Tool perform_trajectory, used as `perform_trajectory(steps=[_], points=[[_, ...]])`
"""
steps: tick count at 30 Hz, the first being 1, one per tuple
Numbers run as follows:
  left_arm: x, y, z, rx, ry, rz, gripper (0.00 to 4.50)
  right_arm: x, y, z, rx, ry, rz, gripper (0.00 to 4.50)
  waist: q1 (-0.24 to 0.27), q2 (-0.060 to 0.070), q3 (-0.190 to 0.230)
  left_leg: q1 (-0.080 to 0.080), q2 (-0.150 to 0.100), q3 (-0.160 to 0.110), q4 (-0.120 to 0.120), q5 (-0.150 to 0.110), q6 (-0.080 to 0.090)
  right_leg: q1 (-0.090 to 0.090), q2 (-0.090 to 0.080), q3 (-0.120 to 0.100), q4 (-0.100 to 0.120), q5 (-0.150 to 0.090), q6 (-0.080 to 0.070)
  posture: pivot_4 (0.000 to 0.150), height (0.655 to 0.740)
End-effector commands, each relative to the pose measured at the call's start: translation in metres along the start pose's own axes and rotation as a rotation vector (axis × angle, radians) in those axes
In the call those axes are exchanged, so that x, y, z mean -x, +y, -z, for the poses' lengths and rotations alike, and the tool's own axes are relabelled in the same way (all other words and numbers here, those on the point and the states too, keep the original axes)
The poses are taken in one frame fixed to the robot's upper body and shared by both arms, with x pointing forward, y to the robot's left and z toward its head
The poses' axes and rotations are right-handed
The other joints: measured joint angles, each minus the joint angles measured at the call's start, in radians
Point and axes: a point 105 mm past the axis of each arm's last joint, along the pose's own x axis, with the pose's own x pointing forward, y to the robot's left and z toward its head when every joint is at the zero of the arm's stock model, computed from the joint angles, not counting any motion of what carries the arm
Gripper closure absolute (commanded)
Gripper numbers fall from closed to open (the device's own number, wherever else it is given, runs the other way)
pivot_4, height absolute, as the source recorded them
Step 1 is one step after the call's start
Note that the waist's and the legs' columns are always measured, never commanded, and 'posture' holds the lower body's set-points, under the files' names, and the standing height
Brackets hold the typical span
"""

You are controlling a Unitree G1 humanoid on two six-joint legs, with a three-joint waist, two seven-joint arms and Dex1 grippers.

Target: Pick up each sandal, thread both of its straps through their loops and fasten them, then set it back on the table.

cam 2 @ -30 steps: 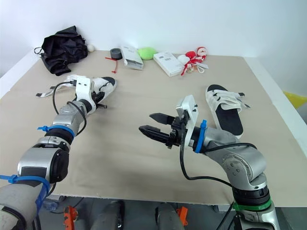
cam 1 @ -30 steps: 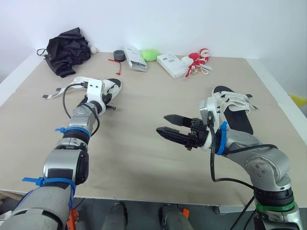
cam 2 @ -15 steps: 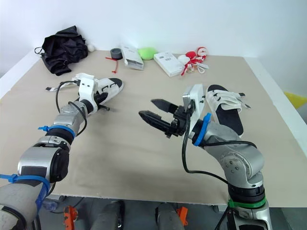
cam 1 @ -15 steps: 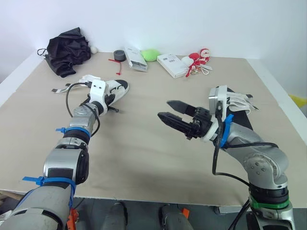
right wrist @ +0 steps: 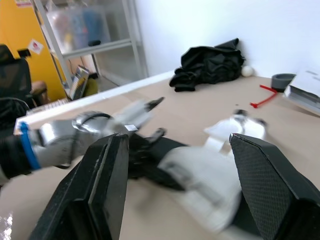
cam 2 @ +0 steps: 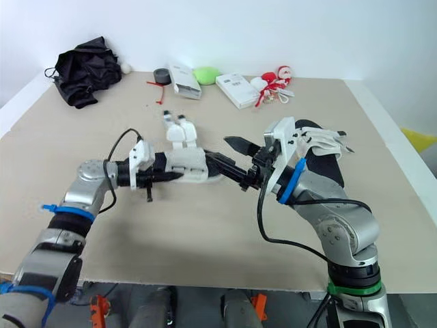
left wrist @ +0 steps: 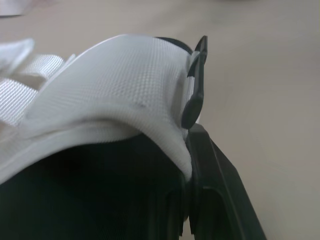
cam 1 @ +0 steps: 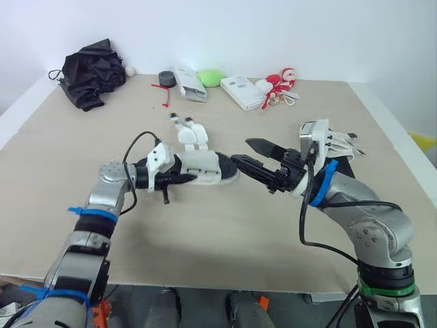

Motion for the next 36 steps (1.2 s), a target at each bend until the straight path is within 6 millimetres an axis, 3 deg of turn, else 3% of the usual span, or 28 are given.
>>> perform_trajectory(steps=[1, 7, 16, 19, 24, 26, 33, 36], points=[[0.007, -0.024, -0.007, -0.051, 0.002, 0.141, 4.47, 0.01, -0.003, -0.002, 0.027, 0.035, -0.023, 1.0, 0.0, 0.0, 0.0, 0.0, 0.0, 0.0, 0.0, 0.0, 0.0, 0.0, 0.0, 0.0, 0.0, 0.0, 0.0, 0.15, 0.738], [0.008, -0.042, -0.009, -0.038, -0.03, 0.185, 4.47, 0.018, -0.005, 0.015, 0.013, 0.143, -0.07, 1.0, 0.0, 0.0, 0.0, 0.0, 0.0, 0.0, 0.002, 0.001, 0.001, 0.001, 0.0, 0.0, 0.0, -0.002, 0.004, 0.15, 0.738], [0.003, -0.059, 0.003, 0.029, -0.025, 0.17, 4.47, 0.024, -0.009, 0.032, -0.033, 0.226, -0.12, 1.0, 0.0, 0.0, 0.0, 0.001, 0.001, 0.0, 0.002, 0.001, 0.001, 0.001, 0.0, 0.0, 0.0, -0.002, 0.004, 0.15, 0.738], [0.001, -0.062, 0.005, 0.041, -0.023, 0.165, 4.5, 0.028, -0.01, 0.043, -0.04, 0.283, -0.139, 1.7, 0.001, 0.0, 0.0, 0.001, 0.001, 0.0, 0.002, 0.001, 0.001, 0.001, 0.0, 0.0, 0.0, -0.002, 0.004, 0.15, 0.738], [-0.002, -0.064, 0.006, 0.054, -0.018, 0.163, 4.5, 0.029, -0.007, 0.057, -0.048, 0.337, -0.197, 3.92, 0.001, 0.0, 0.0, 0.001, 0.001, 0.001, 0.002, 0.001, 0.001, 0.001, 0.0, 0.0, 0.0, -0.003, 0.005, 0.15, 0.738], [-0.003, -0.065, 0.006, 0.057, -0.017, 0.166, 4.5, 0.028, -0.008, 0.064, -0.05, 0.364, -0.226, 4.43, 0.001, 0.0, 0.0, 0.001, 0.001, 0.001, 0.002, 0.001, 0.001, 0.001, 0.0, 0.0, 0.0, -0.002, 0.005, 0.15, 0.738], [-0.003, -0.066, 0.004, 0.063, -0.017, 0.176, 4.5, 0.012, -0.015, 0.093, 0.022, 0.513, -0.308, 4.43, 0.001, 0.0, 0.0, 0.001, 0.0, 0.001, 0.004, 0.001, 0.001, 0.002, 0.0, 0.0, 0.0, -0.002, 0.006, 0.15, 0.738], [-0.004, -0.067, 0.003, 0.064, -0.021, 0.176, 4.5, 0.006, -0.015, 0.097, 0.039, 0.539, -0.353, 4.43, 0.002, 0.0, 0.0, 0.002, 0.001, 0.001, 0.004, 0.001, 0.001, 0.002, 0.0, 0.001, 0.0, -0.002, 0.006, 0.15, 0.738]])
